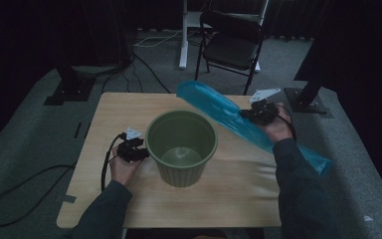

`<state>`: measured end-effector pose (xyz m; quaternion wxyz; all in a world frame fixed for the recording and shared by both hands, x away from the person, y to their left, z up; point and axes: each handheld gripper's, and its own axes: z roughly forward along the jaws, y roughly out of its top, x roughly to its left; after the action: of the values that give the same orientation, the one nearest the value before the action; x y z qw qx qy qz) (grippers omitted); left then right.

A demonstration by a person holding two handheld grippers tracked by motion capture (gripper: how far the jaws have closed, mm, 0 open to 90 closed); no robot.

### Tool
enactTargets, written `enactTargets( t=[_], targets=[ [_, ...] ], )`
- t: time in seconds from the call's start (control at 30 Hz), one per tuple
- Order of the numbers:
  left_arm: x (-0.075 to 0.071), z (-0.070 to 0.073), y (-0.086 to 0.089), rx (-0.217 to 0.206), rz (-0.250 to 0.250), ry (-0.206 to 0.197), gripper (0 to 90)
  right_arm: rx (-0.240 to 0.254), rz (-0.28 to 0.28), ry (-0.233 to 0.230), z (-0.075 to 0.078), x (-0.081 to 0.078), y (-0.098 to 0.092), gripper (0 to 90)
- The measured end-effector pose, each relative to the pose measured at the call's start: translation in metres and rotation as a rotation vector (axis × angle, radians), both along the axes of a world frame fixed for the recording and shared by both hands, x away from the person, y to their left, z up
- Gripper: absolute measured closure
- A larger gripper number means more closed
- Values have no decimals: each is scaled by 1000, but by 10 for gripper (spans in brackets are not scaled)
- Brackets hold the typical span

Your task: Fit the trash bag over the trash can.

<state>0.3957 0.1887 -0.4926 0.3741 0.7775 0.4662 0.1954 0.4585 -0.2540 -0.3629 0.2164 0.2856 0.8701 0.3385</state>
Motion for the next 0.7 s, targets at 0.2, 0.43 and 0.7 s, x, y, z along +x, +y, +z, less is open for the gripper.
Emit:
enactTargets(
  t=[0.2, 0.43, 0.7],
  targets=[
    [0, 0, 0, 1, 1, 0, 469, 3, 5, -16, 7, -4, -2, 898],
    [0, 0, 0, 0, 1, 1, 469, -1, 15, -35, 14, -8, -5, 898],
    [0, 0, 0, 1, 2, 1, 468, 8, 32, -53, 23, -13, -10, 898]
  ],
)
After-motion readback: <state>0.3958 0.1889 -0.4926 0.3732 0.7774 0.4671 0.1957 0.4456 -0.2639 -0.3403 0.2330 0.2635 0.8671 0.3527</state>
